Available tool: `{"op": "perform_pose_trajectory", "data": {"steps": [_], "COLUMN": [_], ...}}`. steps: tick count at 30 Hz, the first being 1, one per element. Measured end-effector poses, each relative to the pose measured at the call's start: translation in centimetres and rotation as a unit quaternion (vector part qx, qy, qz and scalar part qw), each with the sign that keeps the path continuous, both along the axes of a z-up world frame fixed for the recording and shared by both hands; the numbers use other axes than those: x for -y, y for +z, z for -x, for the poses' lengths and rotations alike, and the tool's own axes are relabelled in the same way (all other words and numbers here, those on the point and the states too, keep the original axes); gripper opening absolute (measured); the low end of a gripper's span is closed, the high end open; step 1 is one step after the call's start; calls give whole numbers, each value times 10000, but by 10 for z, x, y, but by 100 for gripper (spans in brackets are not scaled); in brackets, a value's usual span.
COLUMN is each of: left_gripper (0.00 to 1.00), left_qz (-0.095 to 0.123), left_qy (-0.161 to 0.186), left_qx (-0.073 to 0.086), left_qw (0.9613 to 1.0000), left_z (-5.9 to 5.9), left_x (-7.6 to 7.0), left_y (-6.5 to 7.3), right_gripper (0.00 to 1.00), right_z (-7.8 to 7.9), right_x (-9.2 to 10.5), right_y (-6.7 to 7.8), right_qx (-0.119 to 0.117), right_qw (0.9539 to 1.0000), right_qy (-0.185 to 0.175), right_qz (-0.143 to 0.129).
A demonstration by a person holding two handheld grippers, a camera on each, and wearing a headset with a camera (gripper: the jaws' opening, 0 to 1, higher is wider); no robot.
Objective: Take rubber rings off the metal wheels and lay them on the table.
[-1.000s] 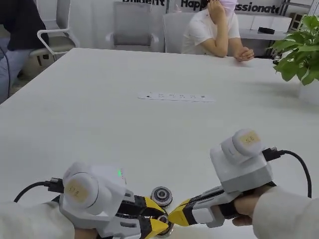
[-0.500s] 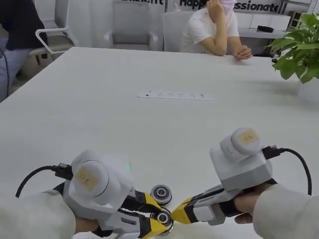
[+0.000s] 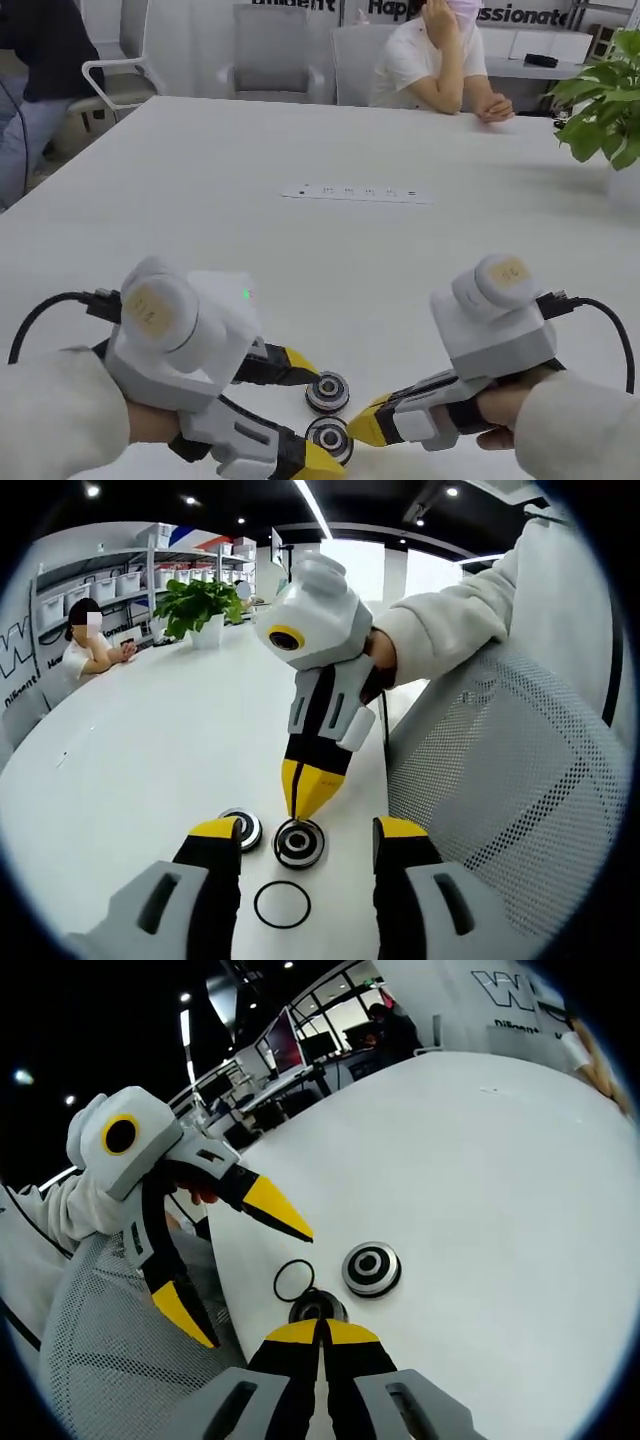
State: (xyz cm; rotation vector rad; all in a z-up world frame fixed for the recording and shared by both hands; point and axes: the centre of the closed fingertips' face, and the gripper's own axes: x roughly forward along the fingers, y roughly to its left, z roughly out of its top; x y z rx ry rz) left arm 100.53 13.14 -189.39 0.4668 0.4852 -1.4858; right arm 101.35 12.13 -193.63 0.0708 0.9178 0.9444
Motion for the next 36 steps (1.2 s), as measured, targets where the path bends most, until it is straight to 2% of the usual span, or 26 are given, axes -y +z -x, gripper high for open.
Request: {"op": "perform_pose_trajectory", "data": {"steps": [2,5,9,13,18,20,22,24,29,32,36], "left_gripper": [57,64,71,85,96,99,99,99,99,99,99], "left_qz": [26,175,302,290,288,250,273,256,334,405,470], "left_qy": [-22,46,123,274,620,723,804,897,1147,1366,1588], "left_qx": [50,120,161,182,349,374,482,495,463,446,312], "left_qw": [10000,9998,9993,9990,9971,9964,9952,9944,9918,9888,9857], "left_z": [1,1,2,3,-4,-5,-6,-6,-4,-4,0], "left_x": [-1,-3,-10,-25,-49,-58,-66,-74,-91,-101,-110], "left_y": [9,25,41,51,63,65,68,68,68,66,60], "right_gripper": [0,0,0,0,0,0,0,0,0,0,0], "right_z": [0,0,0,0,0,0,-1,-1,-1,-1,-1], "right_x": [0,0,-1,-2,-3,-4,-4,-4,-5,-7,-9], "right_y": [0,1,2,4,5,6,7,8,10,12,16], "right_qx": [-1,-7,-16,-5,-2,7,13,16,12,32,54], "right_qw": [10000,10000,10000,9999,9999,9999,9998,9998,9997,9996,9994], "right_qy": [0,-1,-4,2,12,12,1,-6,4,19,-7], "right_qz": [-13,-34,-66,-104,-144,-162,-183,-204,-233,-271,-351]}}
